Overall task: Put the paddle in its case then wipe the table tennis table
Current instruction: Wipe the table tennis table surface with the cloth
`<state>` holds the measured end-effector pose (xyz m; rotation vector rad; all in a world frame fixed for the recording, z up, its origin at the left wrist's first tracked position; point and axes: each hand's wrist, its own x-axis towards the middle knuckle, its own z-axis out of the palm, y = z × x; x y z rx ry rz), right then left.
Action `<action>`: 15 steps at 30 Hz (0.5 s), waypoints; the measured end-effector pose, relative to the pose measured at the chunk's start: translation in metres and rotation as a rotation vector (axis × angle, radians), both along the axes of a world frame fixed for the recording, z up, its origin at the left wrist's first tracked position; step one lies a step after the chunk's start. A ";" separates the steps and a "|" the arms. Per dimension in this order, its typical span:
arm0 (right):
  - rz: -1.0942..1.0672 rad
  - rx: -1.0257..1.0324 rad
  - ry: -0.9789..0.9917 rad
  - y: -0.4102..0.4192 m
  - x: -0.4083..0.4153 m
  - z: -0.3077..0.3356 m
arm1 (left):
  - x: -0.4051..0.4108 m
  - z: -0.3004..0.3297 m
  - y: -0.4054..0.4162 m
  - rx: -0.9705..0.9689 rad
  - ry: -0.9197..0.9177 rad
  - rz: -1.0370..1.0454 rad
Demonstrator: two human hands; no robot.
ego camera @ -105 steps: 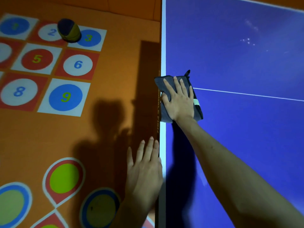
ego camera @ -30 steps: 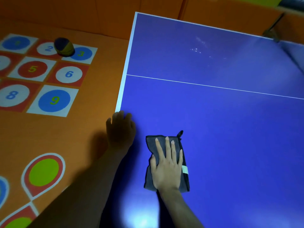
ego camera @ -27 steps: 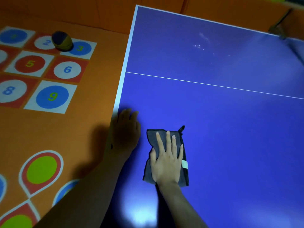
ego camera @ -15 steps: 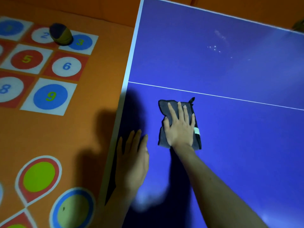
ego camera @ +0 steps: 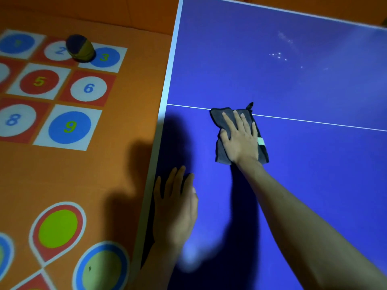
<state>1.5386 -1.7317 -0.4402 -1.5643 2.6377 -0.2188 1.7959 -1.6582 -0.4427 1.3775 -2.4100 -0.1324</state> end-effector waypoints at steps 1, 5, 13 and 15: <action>-0.006 -0.010 -0.005 0.014 0.006 0.001 | -0.001 0.000 -0.001 -0.005 0.036 0.003; -0.013 -0.034 -0.011 0.090 0.041 0.004 | 0.000 0.000 -0.001 -0.065 0.120 -0.021; -0.067 -0.032 0.031 0.252 0.107 0.002 | -0.011 0.003 0.015 -0.199 0.104 -0.052; -0.104 -0.028 0.041 0.276 0.117 0.000 | -0.030 0.005 0.024 -0.188 0.139 -0.055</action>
